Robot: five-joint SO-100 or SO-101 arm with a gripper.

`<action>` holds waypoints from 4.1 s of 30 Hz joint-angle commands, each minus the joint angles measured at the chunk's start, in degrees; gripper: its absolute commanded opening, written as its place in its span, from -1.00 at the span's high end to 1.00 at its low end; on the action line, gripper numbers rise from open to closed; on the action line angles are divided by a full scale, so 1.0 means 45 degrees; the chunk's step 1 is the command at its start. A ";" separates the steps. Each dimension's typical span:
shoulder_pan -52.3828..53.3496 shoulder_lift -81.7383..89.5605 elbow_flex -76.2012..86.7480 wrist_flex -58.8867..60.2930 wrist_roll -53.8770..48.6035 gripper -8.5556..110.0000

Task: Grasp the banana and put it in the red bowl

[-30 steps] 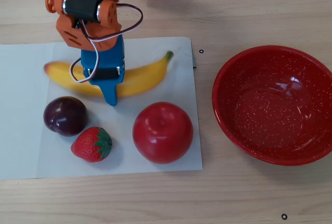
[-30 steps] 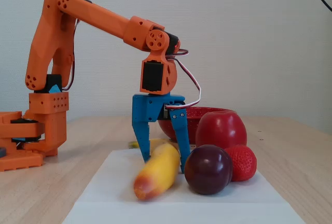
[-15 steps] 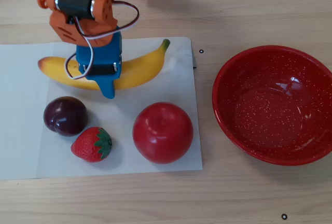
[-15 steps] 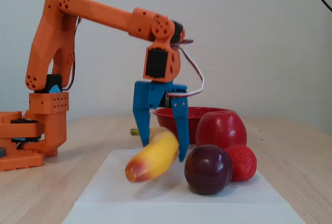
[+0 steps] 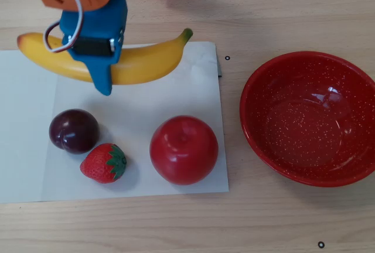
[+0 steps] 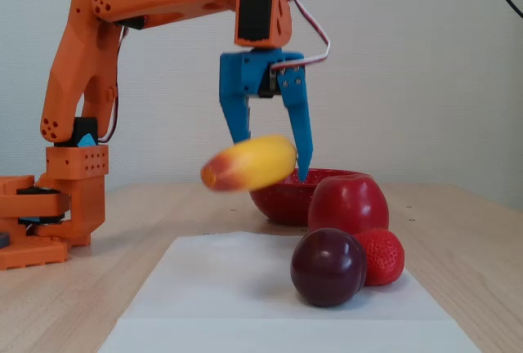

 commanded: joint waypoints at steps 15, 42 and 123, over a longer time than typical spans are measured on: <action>0.4004 0.3281 -0.3496 0.1602 -0.1660 0.85; 1.1172 0.3457 0.0742 -0.4980 -0.3691 0.85; 0.4688 2.0664 2.1719 -1.6836 -0.3555 0.85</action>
